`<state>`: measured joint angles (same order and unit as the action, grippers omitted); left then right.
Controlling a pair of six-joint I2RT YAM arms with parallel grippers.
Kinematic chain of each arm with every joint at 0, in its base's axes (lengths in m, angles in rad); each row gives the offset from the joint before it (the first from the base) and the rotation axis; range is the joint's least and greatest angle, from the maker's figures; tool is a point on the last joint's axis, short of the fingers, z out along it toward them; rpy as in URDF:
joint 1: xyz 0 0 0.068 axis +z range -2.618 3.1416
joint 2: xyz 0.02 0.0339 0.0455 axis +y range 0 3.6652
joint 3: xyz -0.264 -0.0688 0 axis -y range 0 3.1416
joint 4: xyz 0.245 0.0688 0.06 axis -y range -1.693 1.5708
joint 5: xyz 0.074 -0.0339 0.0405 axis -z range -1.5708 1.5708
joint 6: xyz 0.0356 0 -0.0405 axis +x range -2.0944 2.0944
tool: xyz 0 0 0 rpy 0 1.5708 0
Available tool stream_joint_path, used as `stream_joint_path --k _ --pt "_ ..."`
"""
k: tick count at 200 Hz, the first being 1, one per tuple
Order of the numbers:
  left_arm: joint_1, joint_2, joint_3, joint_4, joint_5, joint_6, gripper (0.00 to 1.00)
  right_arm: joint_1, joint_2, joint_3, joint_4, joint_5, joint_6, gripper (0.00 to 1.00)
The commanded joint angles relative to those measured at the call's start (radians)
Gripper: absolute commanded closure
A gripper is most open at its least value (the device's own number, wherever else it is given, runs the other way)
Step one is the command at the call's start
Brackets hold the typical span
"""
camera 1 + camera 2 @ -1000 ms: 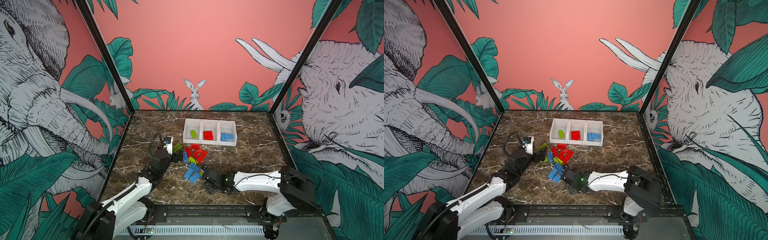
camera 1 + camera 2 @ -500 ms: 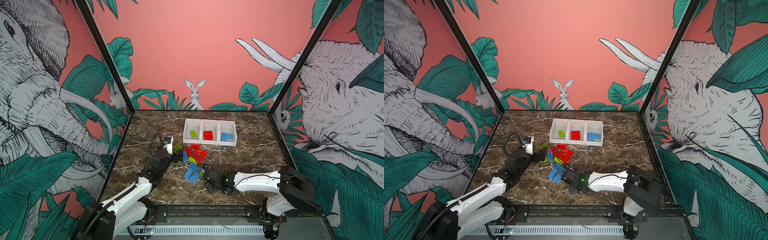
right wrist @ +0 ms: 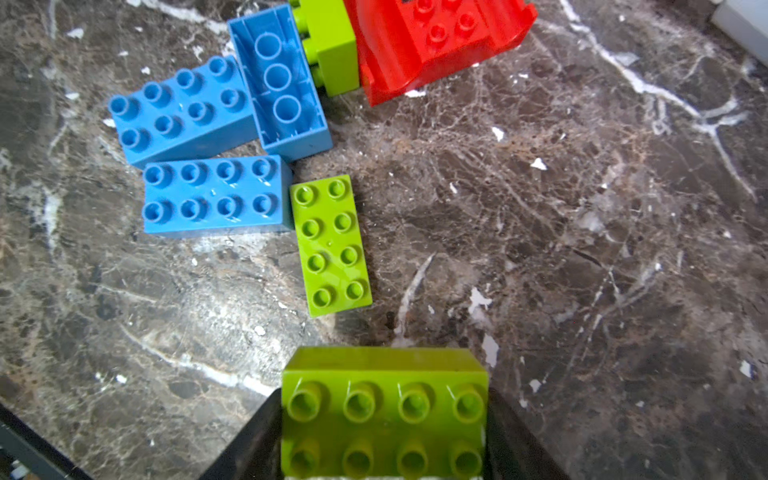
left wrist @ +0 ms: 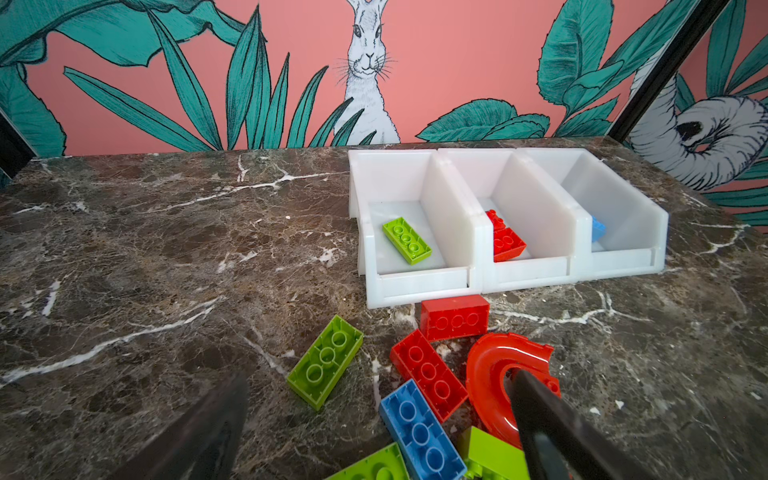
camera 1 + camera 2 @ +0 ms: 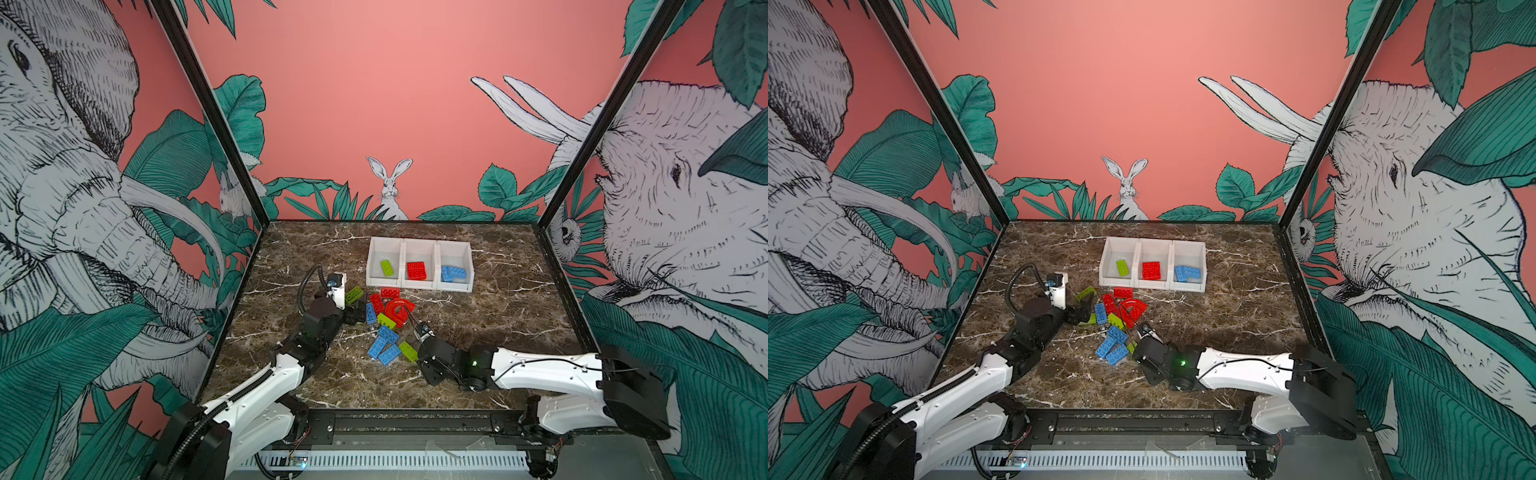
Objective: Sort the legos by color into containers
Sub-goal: 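Lower the right gripper and grasp the lime-green brick, then carry the lime-green brick to the farthest bin compartment and release it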
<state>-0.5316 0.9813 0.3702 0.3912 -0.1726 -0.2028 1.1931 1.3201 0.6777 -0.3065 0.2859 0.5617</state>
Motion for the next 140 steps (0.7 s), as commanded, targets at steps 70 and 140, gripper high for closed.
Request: stream_joint_path --k 70,140 --pt "-0.002 -0.011 -0.008 0.006 0.009 -0.027 0.01 -0.159 0.148 0.373 0.023 -0.075 -0.197 0.61" --pt "-0.001 -0.042 -0.014 -0.010 -0.024 -0.024 0.01 -0.330 0.491 0.848 -0.057 -0.219 -0.221 0.61"
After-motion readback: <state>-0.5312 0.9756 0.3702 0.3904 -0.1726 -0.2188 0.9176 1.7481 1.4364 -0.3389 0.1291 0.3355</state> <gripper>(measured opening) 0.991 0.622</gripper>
